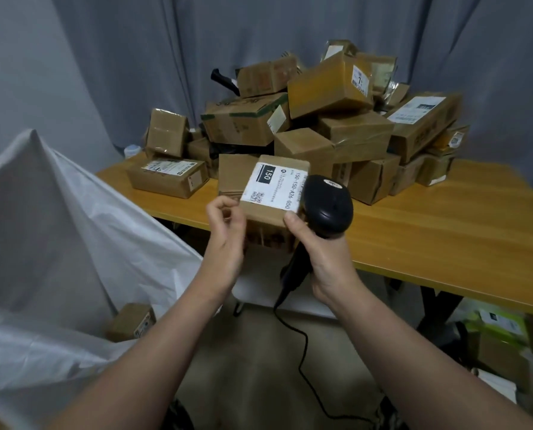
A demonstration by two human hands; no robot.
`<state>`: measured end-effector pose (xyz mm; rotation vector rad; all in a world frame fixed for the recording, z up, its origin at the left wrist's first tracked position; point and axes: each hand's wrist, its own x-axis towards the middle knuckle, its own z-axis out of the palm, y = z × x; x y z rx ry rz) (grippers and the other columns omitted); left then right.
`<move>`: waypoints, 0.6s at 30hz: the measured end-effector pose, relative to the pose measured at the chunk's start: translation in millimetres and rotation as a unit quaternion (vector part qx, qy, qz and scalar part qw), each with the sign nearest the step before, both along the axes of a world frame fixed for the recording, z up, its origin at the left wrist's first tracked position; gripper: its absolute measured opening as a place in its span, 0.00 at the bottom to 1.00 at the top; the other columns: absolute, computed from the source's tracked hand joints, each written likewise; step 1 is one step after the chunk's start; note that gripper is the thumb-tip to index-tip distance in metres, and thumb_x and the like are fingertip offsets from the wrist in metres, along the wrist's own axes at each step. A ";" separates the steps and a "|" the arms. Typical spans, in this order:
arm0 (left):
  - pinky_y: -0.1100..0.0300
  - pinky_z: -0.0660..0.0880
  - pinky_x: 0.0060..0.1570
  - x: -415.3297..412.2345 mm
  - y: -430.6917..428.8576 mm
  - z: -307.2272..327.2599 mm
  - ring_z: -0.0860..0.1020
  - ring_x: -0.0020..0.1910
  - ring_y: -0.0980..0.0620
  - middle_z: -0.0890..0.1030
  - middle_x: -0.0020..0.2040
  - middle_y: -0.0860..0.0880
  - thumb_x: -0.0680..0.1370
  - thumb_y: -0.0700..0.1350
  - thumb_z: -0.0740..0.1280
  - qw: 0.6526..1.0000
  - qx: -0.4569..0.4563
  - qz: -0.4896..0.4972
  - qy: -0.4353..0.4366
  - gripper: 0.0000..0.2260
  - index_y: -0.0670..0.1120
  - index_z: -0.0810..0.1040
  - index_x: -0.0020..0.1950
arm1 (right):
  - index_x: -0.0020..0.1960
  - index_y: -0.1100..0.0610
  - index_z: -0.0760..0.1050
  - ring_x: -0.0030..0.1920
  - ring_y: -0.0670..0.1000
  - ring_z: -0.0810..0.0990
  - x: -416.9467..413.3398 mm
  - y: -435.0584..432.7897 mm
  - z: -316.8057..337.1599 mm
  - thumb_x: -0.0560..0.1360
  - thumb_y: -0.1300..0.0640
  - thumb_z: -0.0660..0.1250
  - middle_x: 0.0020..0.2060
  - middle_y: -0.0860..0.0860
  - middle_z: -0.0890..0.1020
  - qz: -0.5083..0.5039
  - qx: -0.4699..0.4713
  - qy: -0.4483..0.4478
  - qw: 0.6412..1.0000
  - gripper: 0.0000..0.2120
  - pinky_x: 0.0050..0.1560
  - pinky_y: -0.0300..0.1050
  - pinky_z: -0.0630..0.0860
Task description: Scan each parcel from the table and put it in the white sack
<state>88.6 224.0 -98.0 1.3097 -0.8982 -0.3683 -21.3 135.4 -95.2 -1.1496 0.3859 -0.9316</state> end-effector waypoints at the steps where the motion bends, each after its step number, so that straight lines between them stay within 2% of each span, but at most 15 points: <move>1: 0.44 0.75 0.60 1.7 -1.2 3.4 0.74 0.60 0.54 0.72 0.60 0.48 0.76 0.66 0.57 0.999 0.013 0.003 0.041 0.16 0.57 0.62 0.54 | 0.59 0.52 0.79 0.57 0.47 0.81 -0.6 -3.6 -0.2 0.69 0.61 0.74 0.54 0.49 0.84 -0.011 -0.005 0.010 1.000 0.19 0.60 0.46 0.77; 3: 0.46 0.77 0.57 11.3 -4.5 12.0 0.78 0.55 0.54 0.77 0.56 0.51 0.78 0.62 0.56 0.992 0.072 -0.012 0.101 0.13 0.56 0.63 0.57 | 0.54 0.52 0.79 0.52 0.45 0.83 -3.3 -12.9 -0.2 0.68 0.65 0.75 0.50 0.48 0.85 -0.012 -0.034 0.040 0.999 0.17 0.56 0.44 0.78; 5: 0.48 0.78 0.53 26.3 -7.8 19.8 0.79 0.55 0.50 0.81 0.53 0.51 0.79 0.59 0.58 0.979 0.126 -0.058 0.151 0.18 0.53 0.65 0.65 | 0.50 0.53 0.79 0.46 0.43 0.83 -8.3 -21.9 0.7 0.66 0.68 0.76 0.43 0.45 0.86 0.010 -0.076 0.070 0.995 0.17 0.49 0.40 0.80; 8: 0.53 0.74 0.47 56.7 -4.5 33.2 0.79 0.51 0.49 0.84 0.43 0.51 0.72 0.59 0.67 0.969 0.178 -0.107 0.130 0.28 0.49 0.69 0.69 | 0.47 0.53 0.78 0.41 0.42 0.82 -20.2 -34.0 8.9 0.67 0.70 0.74 0.37 0.42 0.85 0.088 -0.112 0.097 0.985 0.16 0.44 0.36 0.79; 10: 0.57 0.75 0.45 72.9 0.8 43.2 0.80 0.47 0.51 0.84 0.44 0.50 0.65 0.58 0.73 0.953 0.235 -0.173 0.081 0.30 0.49 0.75 0.64 | 0.47 0.52 0.79 0.44 0.42 0.83 -26.6 -43.2 13.5 0.65 0.66 0.75 0.39 0.44 0.86 0.135 -0.124 0.120 0.976 0.15 0.46 0.38 0.79; 12: 0.60 0.78 0.42 79.6 6.1 50.3 0.82 0.46 0.52 0.85 0.47 0.48 0.55 0.59 0.80 0.930 0.276 -0.234 0.059 0.34 0.48 0.79 0.57 | 0.48 0.52 0.81 0.47 0.46 0.83 -28.5 -48.9 16.2 0.63 0.60 0.78 0.43 0.47 0.86 0.133 -0.121 0.145 0.973 0.15 0.53 0.44 0.78; 13: 0.61 0.79 0.42 82.4 7.5 50.7 0.83 0.46 0.52 0.85 0.48 0.47 0.51 0.59 0.81 0.926 0.281 -0.244 0.056 0.37 0.48 0.78 0.56 | 0.50 0.53 0.81 0.49 0.48 0.83 -27.5 -49.5 17.9 0.63 0.55 0.79 0.45 0.49 0.86 0.108 -0.124 0.155 0.974 0.17 0.57 0.48 0.77; 15: 0.61 0.79 0.43 83.0 9.1 46.3 0.83 0.49 0.50 0.83 0.52 0.45 0.51 0.54 0.82 0.932 0.280 -0.224 0.052 0.40 0.46 0.75 0.60 | 0.55 0.53 0.79 0.53 0.52 0.82 -24.9 -46.7 20.0 0.63 0.45 0.76 0.48 0.51 0.85 0.035 -0.133 0.161 0.977 0.24 0.61 0.53 0.76; 16: 0.61 0.79 0.43 81.3 9.6 40.7 0.82 0.50 0.48 0.82 0.54 0.44 0.53 0.49 0.82 0.937 0.280 -0.202 0.046 0.38 0.46 0.72 0.61 | 0.56 0.52 0.79 0.53 0.50 0.82 -23.7 -46.0 18.5 0.63 0.44 0.76 0.48 0.49 0.84 0.008 -0.130 0.152 0.980 0.24 0.61 0.50 0.77; 18: 0.63 0.79 0.41 74.7 11.7 25.3 0.81 0.51 0.49 0.77 0.57 0.45 0.59 0.41 0.80 0.950 0.272 -0.146 0.035 0.34 0.48 0.68 0.60 | 0.50 0.47 0.78 0.45 0.38 0.81 -22.8 -42.8 16.0 0.68 0.52 0.76 0.42 0.42 0.82 -0.017 -0.126 0.144 0.981 0.12 0.49 0.35 0.77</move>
